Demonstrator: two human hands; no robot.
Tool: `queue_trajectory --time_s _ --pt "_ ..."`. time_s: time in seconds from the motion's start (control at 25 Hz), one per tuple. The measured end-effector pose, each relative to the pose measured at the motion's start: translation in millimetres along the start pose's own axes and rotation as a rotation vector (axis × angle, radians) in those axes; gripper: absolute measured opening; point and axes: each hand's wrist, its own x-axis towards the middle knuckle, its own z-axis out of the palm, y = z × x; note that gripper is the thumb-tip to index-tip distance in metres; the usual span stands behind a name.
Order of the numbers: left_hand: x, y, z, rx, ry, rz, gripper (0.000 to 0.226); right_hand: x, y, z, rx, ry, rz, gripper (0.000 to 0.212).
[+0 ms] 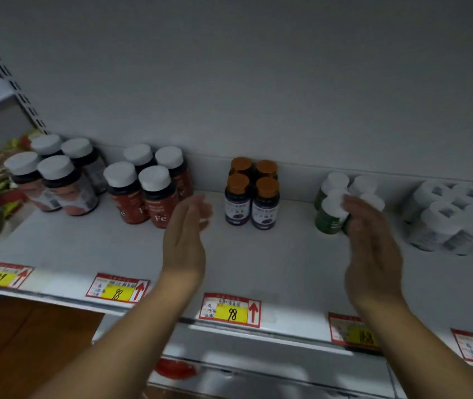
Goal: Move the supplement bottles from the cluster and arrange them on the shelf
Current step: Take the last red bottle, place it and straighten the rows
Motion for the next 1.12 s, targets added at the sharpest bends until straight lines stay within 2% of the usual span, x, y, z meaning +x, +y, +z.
queue_trajectory --time_s 0.08,0.12,0.16,0.24,0.4,0.56,0.68,0.76,0.84,0.88,0.96,1.04,1.12 --pt "29 -20 -20 0.095 -0.166 -0.096 0.029 -2 0 32 0.007 -0.184 0.123 0.036" --pt "38 -29 -20 0.165 -0.24 -0.135 0.046 0 7 48 0.021 -0.238 0.204 0.038" --pt "45 -37 -16 0.212 -0.292 -0.167 0.062 3 14 64 0.014 -0.267 0.271 0.042" --pt "57 -44 0 0.23 -0.323 -0.181 0.074 10 26 92 -0.021 -0.274 0.334 0.054" --pt "61 -51 29 0.316 -0.405 -0.081 0.072 40 38 122 0.005 -0.238 0.337 0.064" --pt "66 -65 29 0.329 -0.469 -0.006 0.092 41 48 131 0.048 -0.188 0.231 0.071" --pt "66 -60 36 0.308 -0.465 -0.007 0.077 38 43 129 0.04 -0.185 0.236 0.08" --pt "56 -51 34 0.253 -0.458 -0.044 0.074 31 25 114 0.035 -0.226 0.227 0.096" --pt "42 -43 24 0.265 -0.44 -0.085 0.074 17 7 79 0.048 -0.228 0.131 0.1" --pt "31 -36 21 0.297 -0.422 -0.07 0.071 10 1 56 0.055 -0.215 0.072 0.092" --pt "8 -23 30 0.29 -0.408 0.086 0.063 4 -3 4 0.039 -0.127 0.001 0.079" --pt "-11 -11 59 0.24 -0.474 0.248 0.073 4 4 -42 -0.041 -0.043 0.011 0.071" --pt "-22 -6 97 0.261 -0.567 0.289 0.079 4 11 -78 -0.118 -0.015 0.061 0.066"
